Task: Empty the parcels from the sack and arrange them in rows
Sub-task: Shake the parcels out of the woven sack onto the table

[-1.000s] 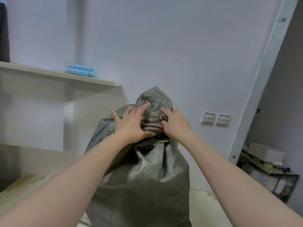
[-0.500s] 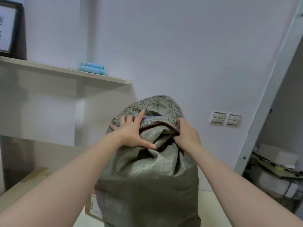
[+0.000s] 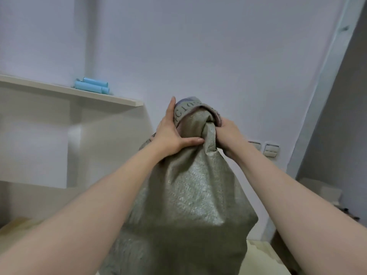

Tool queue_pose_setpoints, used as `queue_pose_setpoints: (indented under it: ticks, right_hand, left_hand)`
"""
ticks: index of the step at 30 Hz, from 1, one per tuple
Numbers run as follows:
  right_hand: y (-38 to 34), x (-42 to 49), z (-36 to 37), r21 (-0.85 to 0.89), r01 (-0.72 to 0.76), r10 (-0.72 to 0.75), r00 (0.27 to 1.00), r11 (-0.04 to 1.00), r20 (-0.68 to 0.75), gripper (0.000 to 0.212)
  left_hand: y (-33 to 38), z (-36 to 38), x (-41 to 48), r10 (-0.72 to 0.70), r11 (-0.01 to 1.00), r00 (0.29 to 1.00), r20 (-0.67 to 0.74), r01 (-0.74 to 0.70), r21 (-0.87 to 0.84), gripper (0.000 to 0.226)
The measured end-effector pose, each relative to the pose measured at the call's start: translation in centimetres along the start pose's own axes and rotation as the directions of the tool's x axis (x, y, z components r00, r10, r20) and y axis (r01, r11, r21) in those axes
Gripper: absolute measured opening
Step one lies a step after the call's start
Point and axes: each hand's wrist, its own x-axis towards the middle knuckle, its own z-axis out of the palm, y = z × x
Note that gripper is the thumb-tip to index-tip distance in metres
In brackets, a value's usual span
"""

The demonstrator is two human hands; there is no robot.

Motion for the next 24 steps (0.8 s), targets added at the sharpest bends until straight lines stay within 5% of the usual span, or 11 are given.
queue_pose_setpoints:
  ticks: [4, 12, 15, 17, 19, 21, 24]
  right_hand:
    - [3.2, -1.8, 0.3, 0.071, -0.247, 0.232, 0.957, 0.966, 0.172, 0.009]
    - [3.6, -2.0, -0.9, 0.078, -0.318, 0.268, 0.887, 0.945, 0.376, 0.019]
    - [5.4, -3.1, -2.3, 0.284, -0.411, 0.237, 0.839, 0.866, 0.491, 0.027]
    - [7.1, -3.9, -3.0, 0.385, -0.475, 0.300, 0.851, 0.791, 0.431, 0.024]
    - [8.4, -5.0, -2.9, 0.054, -0.492, 0.461, 0.845, 0.869, 0.273, 0.040]
    - [8.9, -6.6, -1.9, -0.241, -0.498, 0.550, 0.791, 0.833, 0.268, 0.055]
    - [9.3, -7.8, 0.2, -0.177, -0.481, 0.513, 0.816, 0.858, 0.267, 0.039]
  left_hand:
    - [-1.2, 0.6, -1.5, -0.028, 0.993, 0.999, 0.041, 0.022, 0.119, 0.148]
    - [1.1, 0.3, -2.2, 0.050, 0.930, 0.996, 0.074, -0.074, 0.360, 0.117]
    - [0.5, -0.5, -2.4, 0.036, 0.930, 0.999, 0.038, -0.048, 0.364, 0.088]
    - [0.1, -0.8, -3.1, 0.002, 0.929, 1.000, -0.008, 0.001, 0.371, 0.081]
    - [-0.2, -1.0, -4.0, -0.021, 0.950, 0.999, -0.038, 0.032, 0.310, 0.087]
    - [0.1, -1.0, -4.6, -0.096, 0.955, 0.994, -0.047, 0.106, 0.279, 0.103]
    - [0.1, -0.8, -4.8, -0.281, 0.835, 0.955, -0.095, 0.292, 0.466, 0.101]
